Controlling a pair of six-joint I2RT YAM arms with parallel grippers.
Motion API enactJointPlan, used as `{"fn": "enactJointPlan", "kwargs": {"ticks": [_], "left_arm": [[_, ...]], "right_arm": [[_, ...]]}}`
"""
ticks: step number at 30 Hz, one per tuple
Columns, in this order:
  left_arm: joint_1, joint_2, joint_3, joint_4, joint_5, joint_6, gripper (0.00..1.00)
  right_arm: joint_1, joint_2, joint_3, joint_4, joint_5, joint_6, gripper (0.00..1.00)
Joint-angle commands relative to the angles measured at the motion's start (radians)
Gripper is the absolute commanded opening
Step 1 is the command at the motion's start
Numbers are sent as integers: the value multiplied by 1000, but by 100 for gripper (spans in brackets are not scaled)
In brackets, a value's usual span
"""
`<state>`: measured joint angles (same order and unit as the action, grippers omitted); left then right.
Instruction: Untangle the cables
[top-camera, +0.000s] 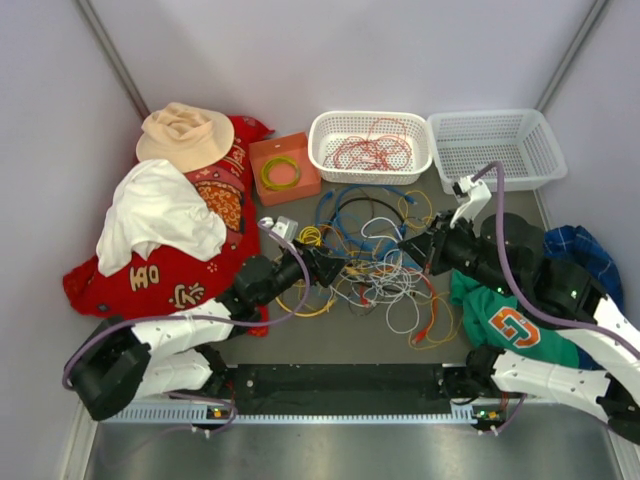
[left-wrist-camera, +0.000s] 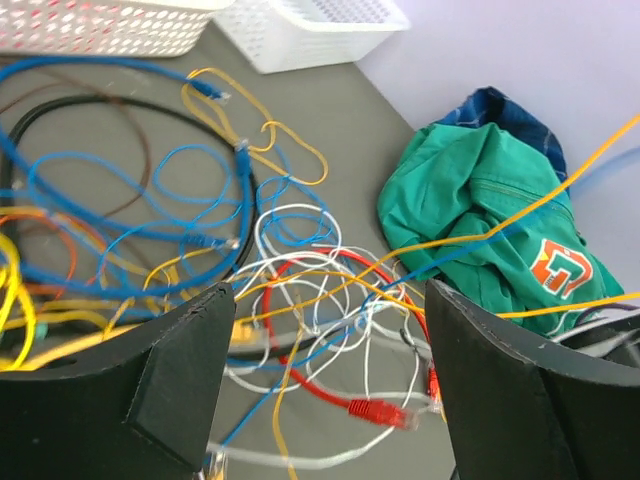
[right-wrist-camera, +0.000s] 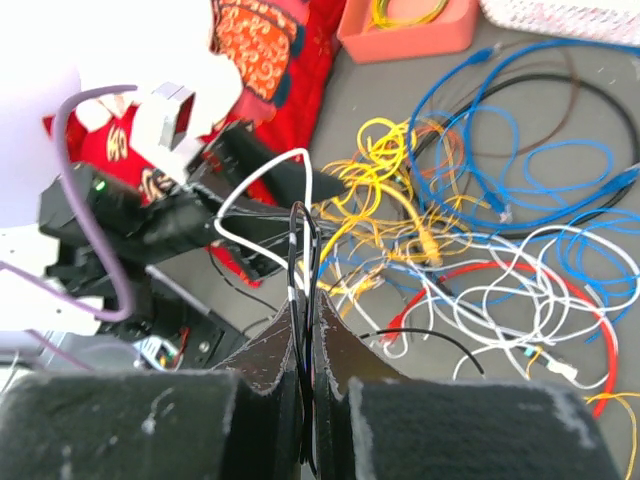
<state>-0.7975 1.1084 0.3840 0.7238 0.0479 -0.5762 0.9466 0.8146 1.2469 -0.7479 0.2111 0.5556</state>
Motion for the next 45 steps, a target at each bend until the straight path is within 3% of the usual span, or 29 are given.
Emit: {"fn": "enactJointPlan", "kwargs": {"ticks": [1,5,9,18,20,21,24,25,26,27,29,30,33,36,40,43,45], "left_arm": [[0,77,62,290,119,65,82],[-12,134,102,416,185,32,85],[-40,175,136,442,234,21,86],[-104,314,176,526,325,-7,83],[-112,343,184,531,319,-10,78],[-114,352,185,536,316,-13,74],[-112,373,196,531,276,-5,32],[-111,360,196,522,256,-1,0],[-111,344,200,463,235,10,0],[-109,325,210,404,204,21,0],[-103,256,260,289,190,77,0],[-103,230,285,128,167,102,0],[-101,159,412,-204,97,202,0],[-94,119,510,-396,6,256,0],[-65,87,625,-519,-17,283,0],[-57,93,706,-608,-13,295,0],[-55,100,739,-639,-14,292,0]], "right_arm": [[7,18,63,39,-64,21,0],[6,29,65,48,-82,24,0],[6,34,59,53,-87,27,0],[7,47,54,62,-96,26,0],[6,51,52,64,-96,26,0],[6,54,49,65,-99,26,0],[6,54,39,68,-96,23,0],[7,52,37,58,-93,21,0],[8,49,31,53,-84,18,5],[8,44,28,45,-78,12,26],[8,25,7,22,-44,14,47],[6,15,-1,13,-30,13,60],[8,-21,-49,-28,52,27,72],[6,-51,-92,-70,128,38,75],[6,-78,-135,-48,169,33,74],[6,-89,-147,34,146,18,72],[6,-97,-161,132,102,-3,64]]}}
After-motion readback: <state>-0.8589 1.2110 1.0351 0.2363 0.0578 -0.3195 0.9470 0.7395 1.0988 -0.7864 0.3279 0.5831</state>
